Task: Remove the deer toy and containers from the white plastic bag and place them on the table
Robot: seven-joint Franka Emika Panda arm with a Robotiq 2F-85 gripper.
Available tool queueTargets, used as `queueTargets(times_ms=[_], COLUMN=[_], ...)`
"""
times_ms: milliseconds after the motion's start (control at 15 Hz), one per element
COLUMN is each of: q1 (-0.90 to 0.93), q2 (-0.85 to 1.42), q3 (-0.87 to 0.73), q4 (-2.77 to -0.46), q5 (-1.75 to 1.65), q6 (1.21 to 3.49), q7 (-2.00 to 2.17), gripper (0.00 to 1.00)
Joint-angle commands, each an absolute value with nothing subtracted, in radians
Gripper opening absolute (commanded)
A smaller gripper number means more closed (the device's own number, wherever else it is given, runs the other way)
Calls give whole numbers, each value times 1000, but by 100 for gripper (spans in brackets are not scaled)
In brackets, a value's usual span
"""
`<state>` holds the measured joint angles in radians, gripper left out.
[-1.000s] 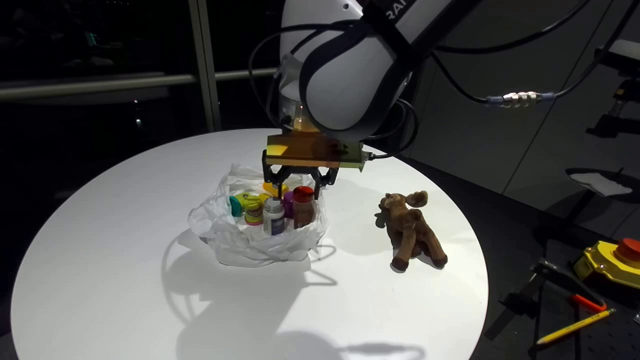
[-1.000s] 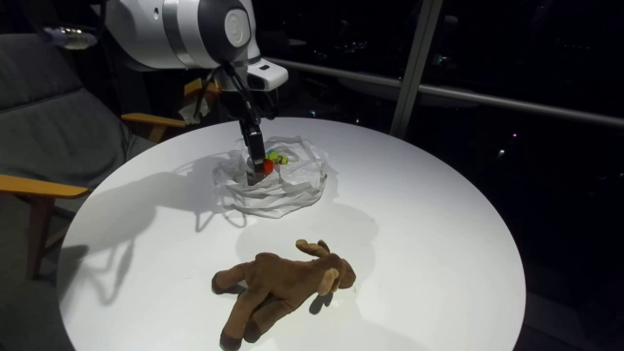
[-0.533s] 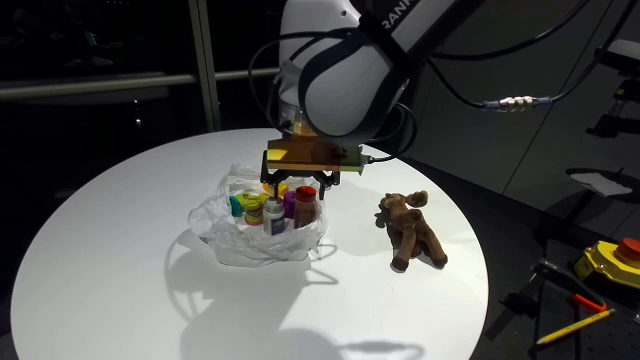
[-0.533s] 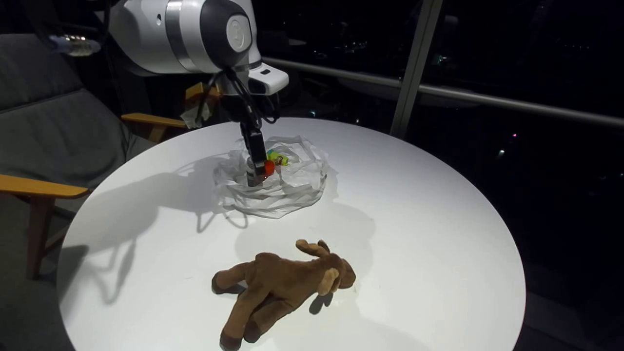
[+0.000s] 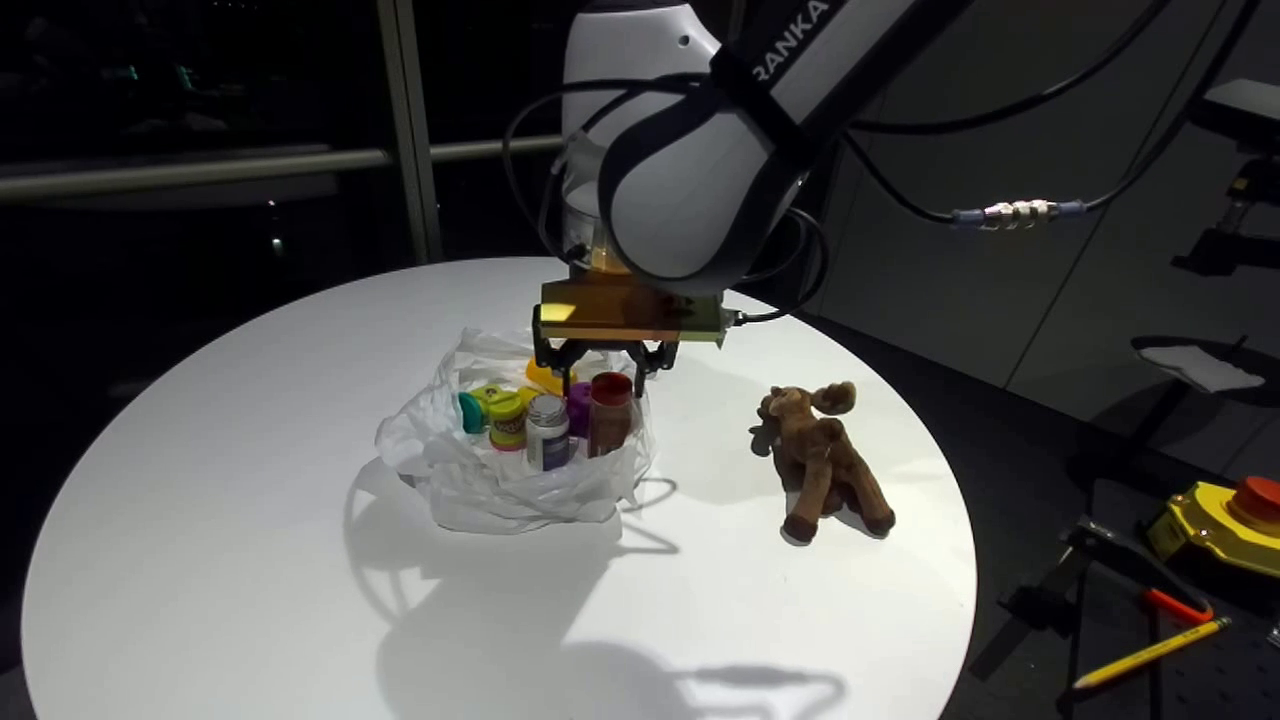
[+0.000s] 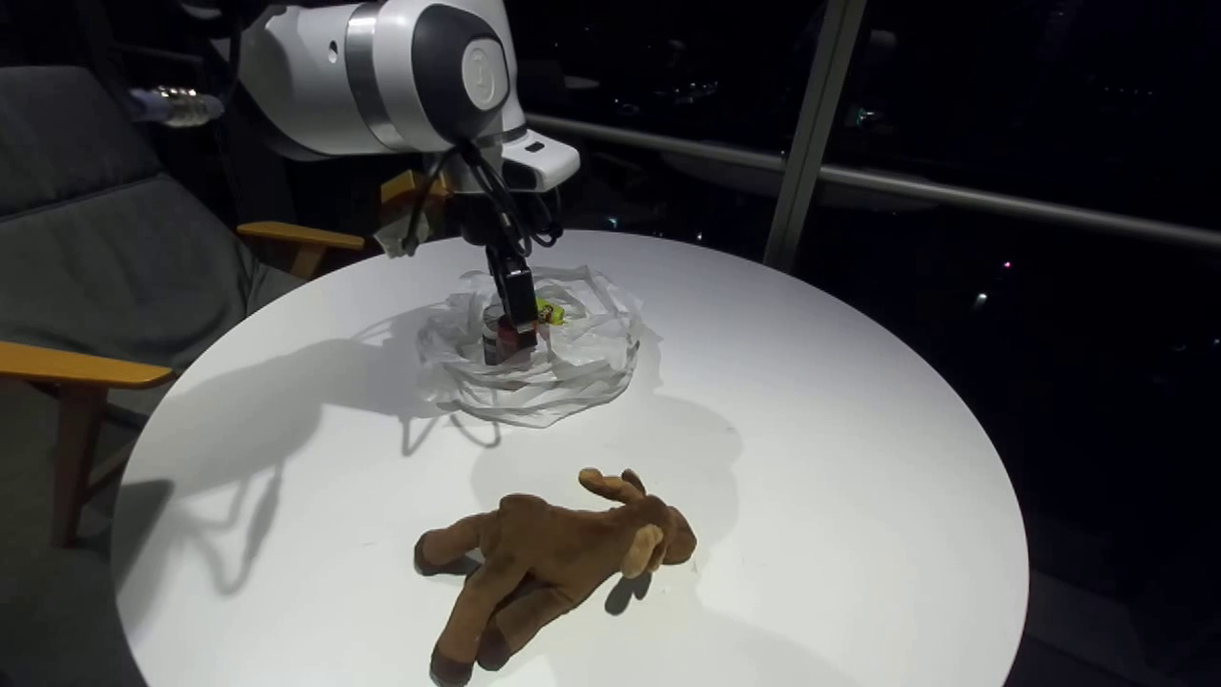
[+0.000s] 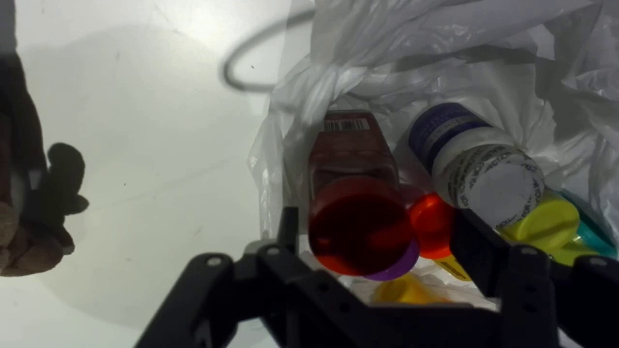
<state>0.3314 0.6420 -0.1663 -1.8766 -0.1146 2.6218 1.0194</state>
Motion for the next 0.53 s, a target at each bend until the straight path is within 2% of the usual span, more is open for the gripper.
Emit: queueTargets(times_ms=[0,200,467], q1=[338,326,299], q2=[642,626,590], q3=[-180,-175,-163], q4=[-1860,-1875,-1908], q5=[-138,-130,-115], q6=[2636,2631,2617], q7=[1035,1024,999], gripper=[49,27,24])
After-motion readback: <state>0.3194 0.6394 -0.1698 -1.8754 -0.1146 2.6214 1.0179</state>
